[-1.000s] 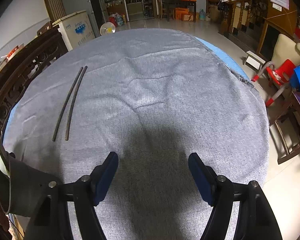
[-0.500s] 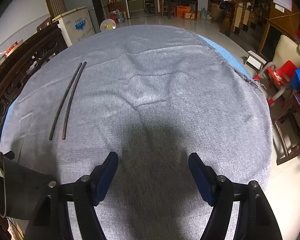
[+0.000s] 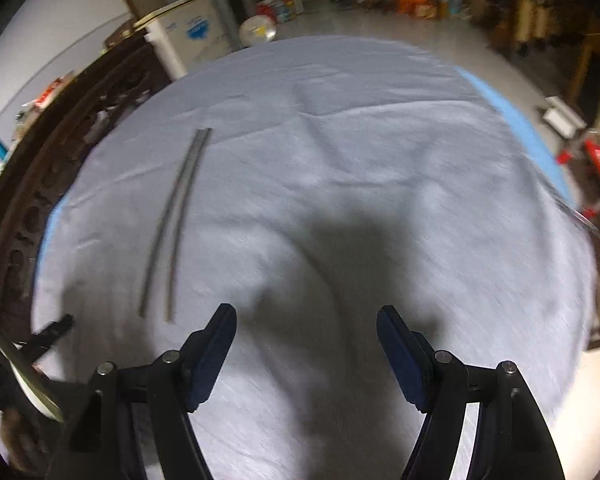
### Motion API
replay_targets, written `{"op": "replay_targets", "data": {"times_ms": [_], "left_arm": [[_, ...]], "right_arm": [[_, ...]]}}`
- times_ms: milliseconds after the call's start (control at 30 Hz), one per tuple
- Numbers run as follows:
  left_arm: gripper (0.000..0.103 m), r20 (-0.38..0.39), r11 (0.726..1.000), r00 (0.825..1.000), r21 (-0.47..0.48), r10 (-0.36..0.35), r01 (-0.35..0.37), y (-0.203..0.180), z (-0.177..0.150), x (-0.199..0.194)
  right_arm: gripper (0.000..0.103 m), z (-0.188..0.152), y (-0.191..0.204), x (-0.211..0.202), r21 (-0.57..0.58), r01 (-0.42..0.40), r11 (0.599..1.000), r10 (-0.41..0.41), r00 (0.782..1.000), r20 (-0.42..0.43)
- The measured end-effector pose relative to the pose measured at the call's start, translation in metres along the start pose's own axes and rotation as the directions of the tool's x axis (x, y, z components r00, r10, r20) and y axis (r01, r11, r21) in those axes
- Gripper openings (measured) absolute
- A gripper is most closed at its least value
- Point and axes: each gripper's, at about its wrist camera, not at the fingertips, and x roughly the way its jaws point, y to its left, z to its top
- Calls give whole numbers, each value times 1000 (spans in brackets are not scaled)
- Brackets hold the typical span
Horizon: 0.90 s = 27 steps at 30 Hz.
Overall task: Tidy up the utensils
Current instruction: 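Move both open tools back over the last two chopsticks, then grasp one chopstick with the right tool while the left tool grasps the other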
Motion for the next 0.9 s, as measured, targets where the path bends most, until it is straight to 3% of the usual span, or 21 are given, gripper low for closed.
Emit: {"op": "replay_targets", "data": {"times_ms": [233, 333, 433, 633, 833, 900], "left_arm": [[68, -4, 1000, 1000, 2, 1, -1, 3, 6, 6], [68, -11, 1000, 1000, -4, 0, 0, 5, 9, 9], [68, -9, 1000, 1000, 0, 5, -5, 6, 10, 11], [68, -12, 1000, 1000, 9, 5, -5, 5, 18, 16], [68, -10, 1000, 1000, 10, 10, -10, 7, 24, 19], [68, -11, 1000, 1000, 10, 10, -10, 6, 24, 20]], "right_arm": [[75, 72, 36, 53, -78, -83, 993, 70, 985, -158], [67, 96, 57, 77, -111, -87, 990, 61, 974, -219], [51, 113, 76, 96, -138, -87, 987, 49, 965, -258], [39, 131, 103, 119, -161, -98, 982, 48, 957, -286], [30, 133, 125, 136, -218, -42, 975, -25, 954, -298], [20, 133, 131, 139, -252, -13, 968, -64, 954, -294]]}}
